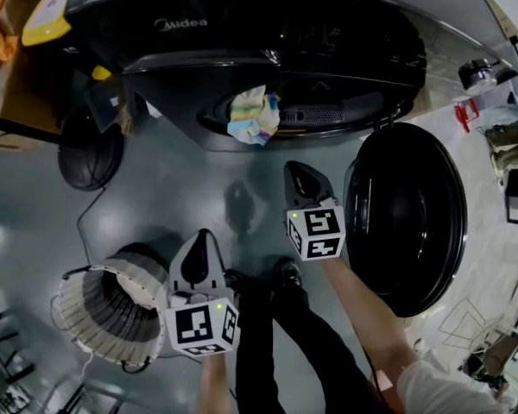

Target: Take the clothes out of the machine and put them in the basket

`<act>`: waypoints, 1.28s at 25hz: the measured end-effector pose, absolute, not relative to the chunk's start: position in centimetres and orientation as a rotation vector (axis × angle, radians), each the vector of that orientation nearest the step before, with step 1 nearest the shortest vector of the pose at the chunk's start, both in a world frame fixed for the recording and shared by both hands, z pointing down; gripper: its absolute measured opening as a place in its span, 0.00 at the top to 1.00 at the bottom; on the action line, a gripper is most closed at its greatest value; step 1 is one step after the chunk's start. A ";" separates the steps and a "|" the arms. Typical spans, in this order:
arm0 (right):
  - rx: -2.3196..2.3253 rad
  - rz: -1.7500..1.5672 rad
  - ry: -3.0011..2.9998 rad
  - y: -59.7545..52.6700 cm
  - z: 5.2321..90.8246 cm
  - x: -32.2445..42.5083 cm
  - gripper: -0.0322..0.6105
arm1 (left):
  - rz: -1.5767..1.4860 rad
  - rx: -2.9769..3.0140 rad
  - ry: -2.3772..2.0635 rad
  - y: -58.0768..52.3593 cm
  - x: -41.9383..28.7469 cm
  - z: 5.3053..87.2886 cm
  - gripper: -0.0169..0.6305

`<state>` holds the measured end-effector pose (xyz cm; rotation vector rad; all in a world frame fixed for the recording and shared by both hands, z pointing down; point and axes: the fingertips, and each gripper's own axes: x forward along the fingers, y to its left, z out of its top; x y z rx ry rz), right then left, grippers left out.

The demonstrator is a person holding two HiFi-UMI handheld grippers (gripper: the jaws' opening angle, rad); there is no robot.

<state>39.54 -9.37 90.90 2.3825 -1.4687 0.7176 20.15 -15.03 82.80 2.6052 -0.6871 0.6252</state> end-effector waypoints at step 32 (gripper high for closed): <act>2.443 0.903 -1.476 -22.3 104.1 47.8 0.60 | 0.581 2.717 -0.637 -21.9 23.2 92.3 0.95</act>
